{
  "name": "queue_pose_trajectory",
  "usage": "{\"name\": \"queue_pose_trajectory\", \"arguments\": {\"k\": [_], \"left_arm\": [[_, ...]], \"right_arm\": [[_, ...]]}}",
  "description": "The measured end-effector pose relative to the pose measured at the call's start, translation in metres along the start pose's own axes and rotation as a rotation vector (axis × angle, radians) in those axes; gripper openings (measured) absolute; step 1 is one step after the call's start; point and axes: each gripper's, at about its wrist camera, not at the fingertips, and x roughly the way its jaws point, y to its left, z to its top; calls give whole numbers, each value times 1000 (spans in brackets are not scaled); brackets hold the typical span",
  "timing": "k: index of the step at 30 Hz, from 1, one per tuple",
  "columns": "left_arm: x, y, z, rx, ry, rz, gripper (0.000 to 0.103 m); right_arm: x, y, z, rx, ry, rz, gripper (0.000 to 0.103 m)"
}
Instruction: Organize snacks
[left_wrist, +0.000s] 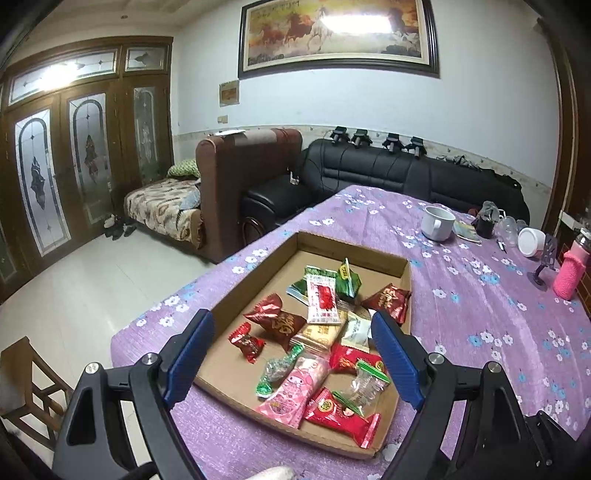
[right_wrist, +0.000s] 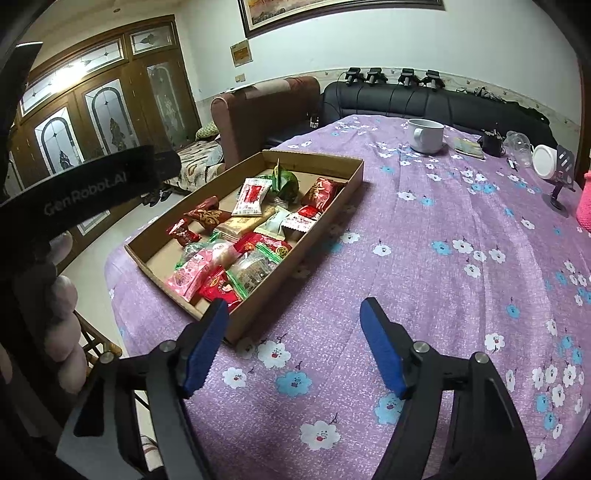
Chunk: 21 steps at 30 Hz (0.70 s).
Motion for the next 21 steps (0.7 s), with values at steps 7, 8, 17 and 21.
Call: {"name": "queue_pose_trajectory", "arguments": {"k": [7, 8, 17, 21], "left_arm": [[3, -2, -3, 5, 36, -33, 87], [3, -3, -3, 8, 37, -32, 86], [8, -2, -3, 4, 62, -36, 87], [10, -3, -4, 3, 73, -44, 87]], "right_arm": [[-1, 0, 0, -1, 0, -10, 75], [-1, 0, 0, -1, 0, -11, 75], [-2, 1, -1, -7, 3, -13, 76], [-2, 2, -1, -11, 6, -14, 76]]}}
